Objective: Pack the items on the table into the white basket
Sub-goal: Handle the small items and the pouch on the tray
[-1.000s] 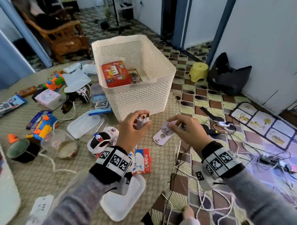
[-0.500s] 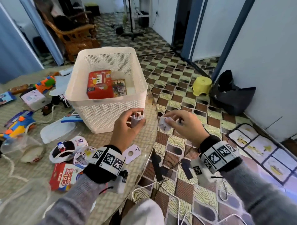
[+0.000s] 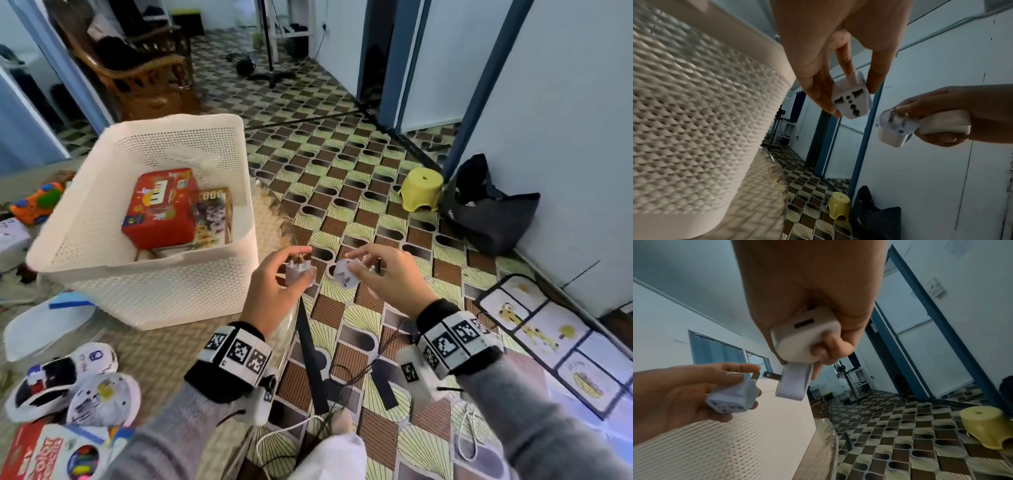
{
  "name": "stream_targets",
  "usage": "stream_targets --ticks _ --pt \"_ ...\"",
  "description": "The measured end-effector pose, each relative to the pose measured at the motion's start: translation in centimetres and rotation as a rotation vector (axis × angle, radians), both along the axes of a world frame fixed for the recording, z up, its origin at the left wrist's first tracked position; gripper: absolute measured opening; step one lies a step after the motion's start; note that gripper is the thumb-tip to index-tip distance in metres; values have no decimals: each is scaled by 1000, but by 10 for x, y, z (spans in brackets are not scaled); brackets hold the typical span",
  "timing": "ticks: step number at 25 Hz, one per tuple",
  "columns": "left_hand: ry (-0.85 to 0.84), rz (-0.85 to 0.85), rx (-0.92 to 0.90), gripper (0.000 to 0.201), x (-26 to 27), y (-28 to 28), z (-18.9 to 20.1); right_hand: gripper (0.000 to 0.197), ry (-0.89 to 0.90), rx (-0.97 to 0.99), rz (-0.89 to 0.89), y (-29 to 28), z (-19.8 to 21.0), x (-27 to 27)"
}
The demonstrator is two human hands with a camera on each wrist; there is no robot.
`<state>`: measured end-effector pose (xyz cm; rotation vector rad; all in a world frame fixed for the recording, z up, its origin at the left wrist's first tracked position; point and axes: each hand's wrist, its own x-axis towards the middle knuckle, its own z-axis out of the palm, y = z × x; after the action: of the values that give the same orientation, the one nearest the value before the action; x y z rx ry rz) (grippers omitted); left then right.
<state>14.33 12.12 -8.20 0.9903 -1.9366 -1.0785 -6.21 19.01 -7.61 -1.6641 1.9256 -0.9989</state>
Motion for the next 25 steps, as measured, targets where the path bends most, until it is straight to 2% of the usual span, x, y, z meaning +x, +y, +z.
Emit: stream_targets --ticks 6,12,18,21,25 --pt "-60 -17 20 32 -61 -38 -20 14 -61 78 -29 -46 -35 -53" --pt "-134 36 75 33 -103 -70 -36 13 -119 132 18 -87 -50 -102" --pt "-126 217 121 32 -134 -100 -43 15 -121 178 182 -151 -51 -150" --pt "-93 309 93 31 -152 -111 -36 13 -181 186 293 -184 -38 -167" --pt "-49 441 127 36 -178 -127 -18 18 -172 172 440 -226 -16 -186"
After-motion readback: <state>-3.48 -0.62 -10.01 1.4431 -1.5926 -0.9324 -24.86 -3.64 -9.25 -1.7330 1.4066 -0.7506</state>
